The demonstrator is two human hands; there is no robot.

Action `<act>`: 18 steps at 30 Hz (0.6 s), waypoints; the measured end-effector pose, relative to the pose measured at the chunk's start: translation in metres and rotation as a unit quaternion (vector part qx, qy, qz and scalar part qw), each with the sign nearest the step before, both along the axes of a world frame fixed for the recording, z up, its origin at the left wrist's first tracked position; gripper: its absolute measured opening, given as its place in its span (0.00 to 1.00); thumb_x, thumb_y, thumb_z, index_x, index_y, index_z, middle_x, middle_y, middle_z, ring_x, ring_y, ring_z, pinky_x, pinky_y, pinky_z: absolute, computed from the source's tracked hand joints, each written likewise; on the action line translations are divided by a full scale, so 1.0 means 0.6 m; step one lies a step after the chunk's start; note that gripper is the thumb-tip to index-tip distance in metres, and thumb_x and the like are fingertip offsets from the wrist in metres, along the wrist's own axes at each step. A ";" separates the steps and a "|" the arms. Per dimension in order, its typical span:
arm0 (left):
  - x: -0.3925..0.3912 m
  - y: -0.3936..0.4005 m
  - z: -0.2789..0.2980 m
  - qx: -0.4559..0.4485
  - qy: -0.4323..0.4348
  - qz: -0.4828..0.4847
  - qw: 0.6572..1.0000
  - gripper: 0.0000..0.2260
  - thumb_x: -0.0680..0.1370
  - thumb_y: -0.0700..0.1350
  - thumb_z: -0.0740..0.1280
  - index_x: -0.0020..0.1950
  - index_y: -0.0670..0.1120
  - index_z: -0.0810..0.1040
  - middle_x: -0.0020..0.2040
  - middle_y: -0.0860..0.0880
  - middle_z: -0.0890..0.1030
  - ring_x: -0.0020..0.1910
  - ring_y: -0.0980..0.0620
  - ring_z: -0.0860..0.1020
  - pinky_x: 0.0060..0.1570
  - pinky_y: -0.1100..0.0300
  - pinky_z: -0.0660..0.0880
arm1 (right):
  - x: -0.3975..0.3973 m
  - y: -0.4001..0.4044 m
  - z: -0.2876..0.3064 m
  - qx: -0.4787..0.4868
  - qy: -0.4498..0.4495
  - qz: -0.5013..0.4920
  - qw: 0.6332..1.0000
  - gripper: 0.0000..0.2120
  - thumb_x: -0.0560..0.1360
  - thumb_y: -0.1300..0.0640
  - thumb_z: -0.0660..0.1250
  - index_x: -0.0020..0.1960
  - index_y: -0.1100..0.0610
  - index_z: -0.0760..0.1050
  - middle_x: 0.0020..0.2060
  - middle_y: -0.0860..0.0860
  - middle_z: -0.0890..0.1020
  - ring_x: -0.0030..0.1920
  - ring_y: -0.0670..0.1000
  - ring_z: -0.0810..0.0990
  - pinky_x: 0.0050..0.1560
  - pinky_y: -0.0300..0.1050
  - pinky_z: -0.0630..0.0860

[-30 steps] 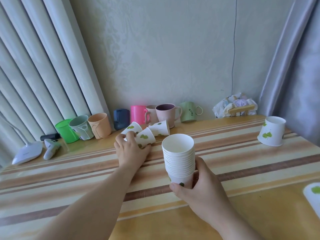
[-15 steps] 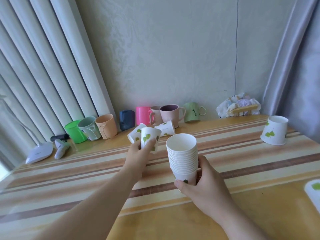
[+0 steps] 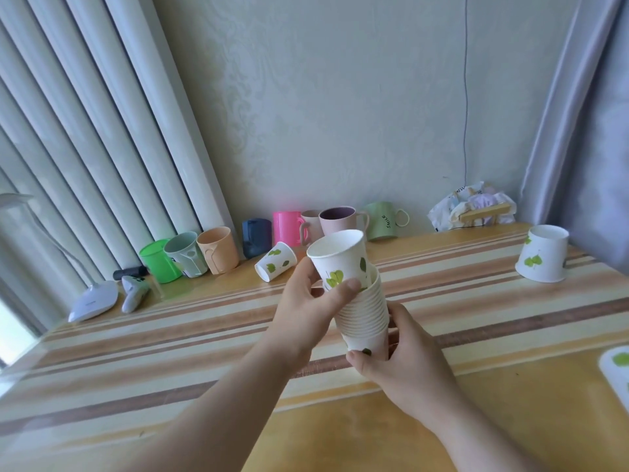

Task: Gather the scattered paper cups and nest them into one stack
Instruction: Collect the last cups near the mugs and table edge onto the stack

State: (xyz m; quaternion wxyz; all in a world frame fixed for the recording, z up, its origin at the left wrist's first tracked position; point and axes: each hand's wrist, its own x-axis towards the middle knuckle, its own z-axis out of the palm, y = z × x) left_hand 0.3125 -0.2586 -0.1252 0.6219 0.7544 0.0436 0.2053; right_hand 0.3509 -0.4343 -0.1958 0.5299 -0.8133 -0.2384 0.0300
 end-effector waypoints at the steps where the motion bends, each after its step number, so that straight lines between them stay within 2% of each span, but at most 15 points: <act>1: 0.000 0.003 -0.006 -0.007 0.002 0.000 1.000 0.31 0.71 0.59 0.80 0.70 0.48 0.80 0.65 0.46 0.86 0.69 0.41 0.81 0.72 0.32 0.74 | 0.000 0.000 0.000 0.000 -0.001 0.001 1.000 0.29 0.68 0.39 0.79 0.65 0.34 0.71 0.55 0.37 0.84 0.53 0.40 0.83 0.52 0.51 0.85; 4: -0.005 0.010 -0.017 -0.008 0.002 -0.012 1.000 0.35 0.70 0.66 0.79 0.71 0.49 0.79 0.69 0.47 0.84 0.72 0.44 0.79 0.73 0.37 0.75 | 0.003 0.000 -0.003 0.001 0.000 -0.001 1.000 0.28 0.68 0.39 0.80 0.64 0.33 0.71 0.54 0.37 0.84 0.53 0.40 0.84 0.51 0.51 0.85; 7: -0.010 0.024 -0.025 0.002 0.021 0.015 1.000 0.37 0.71 0.75 0.67 0.70 0.50 0.79 0.69 0.51 0.84 0.71 0.52 0.79 0.68 0.52 0.74 | 0.003 0.001 -0.005 0.001 0.009 -0.007 1.000 0.28 0.68 0.40 0.80 0.63 0.33 0.71 0.51 0.38 0.85 0.51 0.39 0.84 0.51 0.50 0.84; 9: 0.002 0.049 -0.034 -0.021 0.056 0.070 0.996 0.32 0.75 0.72 0.64 0.70 0.53 0.80 0.69 0.54 0.83 0.72 0.52 0.78 0.67 0.52 0.72 | 0.003 0.000 -0.005 0.002 0.013 -0.006 1.000 0.27 0.67 0.40 0.80 0.62 0.33 0.72 0.50 0.37 0.85 0.50 0.38 0.84 0.51 0.49 0.84; 11: 0.031 0.086 -0.045 0.003 0.113 0.169 0.979 0.20 0.79 0.60 0.70 0.69 0.55 0.79 0.68 0.51 0.80 0.68 0.49 0.78 0.62 0.52 0.76 | 0.002 0.000 -0.005 0.008 0.015 -0.005 1.000 0.27 0.66 0.40 0.79 0.61 0.33 0.72 0.51 0.36 0.85 0.51 0.37 0.83 0.50 0.48 0.84; 12: 0.047 0.106 -0.049 0.042 0.150 0.214 0.964 0.19 0.79 0.52 0.73 0.70 0.57 0.77 0.69 0.50 0.76 0.64 0.48 0.78 0.59 0.51 0.79 | 0.003 0.001 -0.006 0.009 0.015 -0.004 1.000 0.27 0.66 0.40 0.79 0.61 0.32 0.72 0.51 0.35 0.85 0.51 0.37 0.83 0.50 0.48 0.84; 14: 0.078 0.145 -0.057 0.085 0.199 0.283 0.935 0.29 0.78 0.45 0.74 0.76 0.58 0.70 0.72 0.46 0.68 0.61 0.44 0.78 0.56 0.48 0.82 | 0.004 0.001 -0.008 0.010 0.015 -0.002 1.000 0.27 0.66 0.40 0.79 0.61 0.32 0.72 0.52 0.34 0.84 0.51 0.38 0.84 0.50 0.47 0.84; 16: 0.103 0.178 -0.060 0.124 0.207 0.321 0.916 0.39 0.77 0.46 0.76 0.83 0.58 0.61 0.76 0.44 0.64 0.69 0.39 0.74 0.66 0.44 0.79 | 0.006 0.001 -0.010 0.013 0.015 -0.001 1.000 0.26 0.66 0.40 0.79 0.61 0.31 0.72 0.52 0.34 0.84 0.51 0.39 0.84 0.50 0.48 0.84; 18: 0.130 0.203 -0.067 0.172 0.209 0.324 0.907 0.47 0.76 0.51 0.78 0.87 0.56 0.52 0.79 0.41 0.64 0.76 0.37 0.69 0.76 0.41 0.71 | 0.008 -0.001 -0.011 0.014 0.015 -0.003 1.000 0.26 0.66 0.41 0.79 0.60 0.31 0.72 0.51 0.34 0.84 0.51 0.39 0.84 0.50 0.47 0.84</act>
